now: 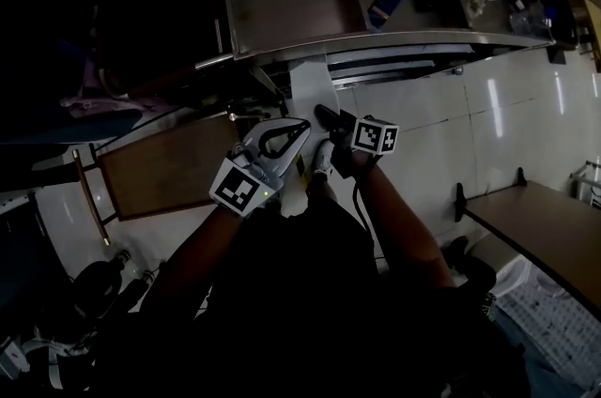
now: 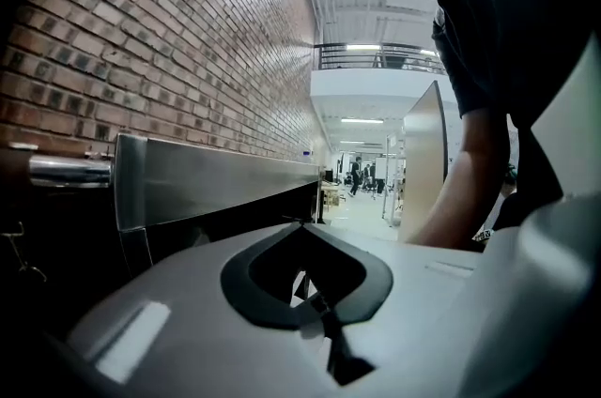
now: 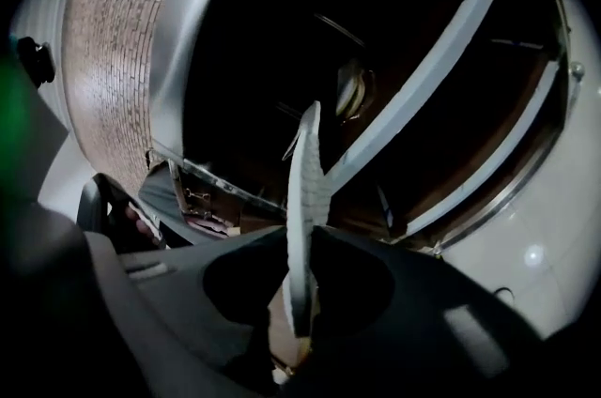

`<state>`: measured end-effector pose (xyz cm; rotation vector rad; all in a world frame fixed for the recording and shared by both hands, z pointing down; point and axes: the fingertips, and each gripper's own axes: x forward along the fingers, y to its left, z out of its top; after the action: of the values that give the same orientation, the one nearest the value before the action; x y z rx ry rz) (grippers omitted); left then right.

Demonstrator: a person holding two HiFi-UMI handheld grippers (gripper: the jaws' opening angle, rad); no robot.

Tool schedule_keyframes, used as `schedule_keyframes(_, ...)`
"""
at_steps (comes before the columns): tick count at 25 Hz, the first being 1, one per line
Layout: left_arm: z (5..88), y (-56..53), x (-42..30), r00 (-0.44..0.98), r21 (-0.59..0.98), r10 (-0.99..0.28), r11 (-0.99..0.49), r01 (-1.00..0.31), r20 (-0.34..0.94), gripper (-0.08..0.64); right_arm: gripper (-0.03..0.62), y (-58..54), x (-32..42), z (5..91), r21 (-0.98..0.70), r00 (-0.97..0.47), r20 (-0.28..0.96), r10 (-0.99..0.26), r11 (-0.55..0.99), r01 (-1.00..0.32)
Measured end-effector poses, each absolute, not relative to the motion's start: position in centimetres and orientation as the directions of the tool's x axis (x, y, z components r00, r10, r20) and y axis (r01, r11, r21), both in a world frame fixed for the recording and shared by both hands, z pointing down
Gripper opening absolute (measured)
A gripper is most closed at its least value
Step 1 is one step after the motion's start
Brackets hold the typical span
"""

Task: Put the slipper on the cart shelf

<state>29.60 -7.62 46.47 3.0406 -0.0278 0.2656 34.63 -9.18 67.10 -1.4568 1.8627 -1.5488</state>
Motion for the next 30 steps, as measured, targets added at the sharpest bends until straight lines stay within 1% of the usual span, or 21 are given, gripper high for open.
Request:
schedule_keyframes(3, 46.9, -8.6, 30.7, 0.983, 0.074, -0.033, -0.996, -0.047, 0.179, 0.004, 0.063, -11.7, 35.3, 68.0, -0.884, -0.430, 0.329, -0.841, -0.115, -0.453)
schedule_keyframes(8, 47.4, -10.2, 31.8, 0.985, 0.077, -0.050, -0.995, -0.063, 0.166, 0.005, 0.063, -14.9, 35.7, 68.4, -0.891, -0.427, 0.318, -0.847, -0.113, -0.439)
schedule_keyframes(16, 48.7, -10.8, 31.4, 0.980, 0.092, -0.058, -0.993, -0.076, 0.192, 0.005, 0.063, -18.1, 36.9, 68.6, -0.904, -0.397, 0.304, -0.866, -0.132, -0.406)
schedule_keyframes(24, 49.0, -11.4, 31.0, 0.978, 0.101, -0.068, -0.991, -0.089, 0.195, 0.003, 0.064, -19.2, 37.4, 69.6, -0.909, -0.359, 0.338, -0.870, -0.202, -0.366)
schedule_keyframes(27, 49.0, -11.4, 31.0, 0.979, 0.102, -0.070, -0.991, -0.091, 0.189, 0.005, 0.064, -19.4, 37.7, 69.6, -0.906, -0.338, 0.343, -0.876, -0.215, -0.364)
schedule_keyframes(30, 49.2, -11.4, 30.9, 0.979, 0.104, -0.072, -0.990, -0.094, 0.192, 0.004, 0.066, -19.9, 38.0, 69.5, -0.882, -0.310, 0.373, -0.874, -0.231, -0.411)
